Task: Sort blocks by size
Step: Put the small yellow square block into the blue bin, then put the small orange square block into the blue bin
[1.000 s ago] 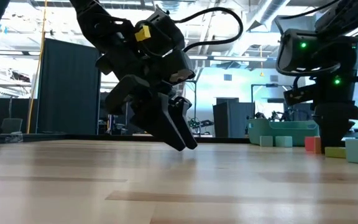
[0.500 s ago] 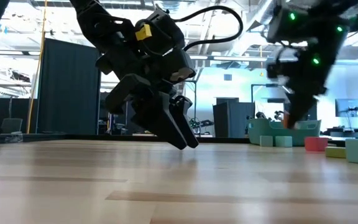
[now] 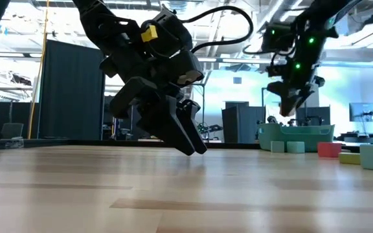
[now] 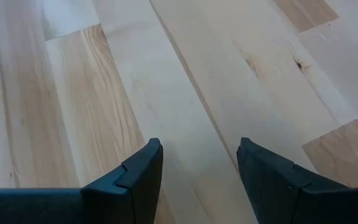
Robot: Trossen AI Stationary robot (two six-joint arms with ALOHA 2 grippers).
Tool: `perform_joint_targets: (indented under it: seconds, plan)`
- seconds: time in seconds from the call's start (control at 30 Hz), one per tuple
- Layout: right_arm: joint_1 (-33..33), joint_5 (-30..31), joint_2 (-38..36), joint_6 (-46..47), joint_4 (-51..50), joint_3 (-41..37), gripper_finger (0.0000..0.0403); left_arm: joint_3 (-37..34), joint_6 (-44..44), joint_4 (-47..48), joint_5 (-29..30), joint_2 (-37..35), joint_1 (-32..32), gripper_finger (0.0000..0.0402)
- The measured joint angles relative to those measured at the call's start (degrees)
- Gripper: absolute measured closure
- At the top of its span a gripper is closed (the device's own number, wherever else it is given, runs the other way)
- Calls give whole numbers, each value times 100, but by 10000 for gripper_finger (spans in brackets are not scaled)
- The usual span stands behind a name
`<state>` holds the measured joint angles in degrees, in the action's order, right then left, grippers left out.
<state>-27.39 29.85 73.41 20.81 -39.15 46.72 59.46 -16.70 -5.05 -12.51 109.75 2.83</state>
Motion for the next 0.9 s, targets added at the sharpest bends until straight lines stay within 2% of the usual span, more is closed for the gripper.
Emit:
perform_joint_targets:
  seconds: [0.2, 0.4, 0.53, 0.73, 0.9]
  plan:
    - [-1609, -1073, 0, -383, 696, 0, 240, 0, -81, 1, 0, 1, 0, 204]
    - [-2631, -2012, 48, -439, 1195, 4, 239, 0, -91, -1, 0, 0, -2, 204]
    - [-2846, -2322, 315, -456, 1220, 7, 235, 0, -93, -1, 0, 0, 0, 204]
    - [-2853, -2339, 843, -485, 1353, 7, 204, 0, -86, 1, 0, 0, 0, 204]
    - [-2853, -2339, 997, -489, 1405, 5, 178, 0, -76, 90, 0, 2, 0, 204]
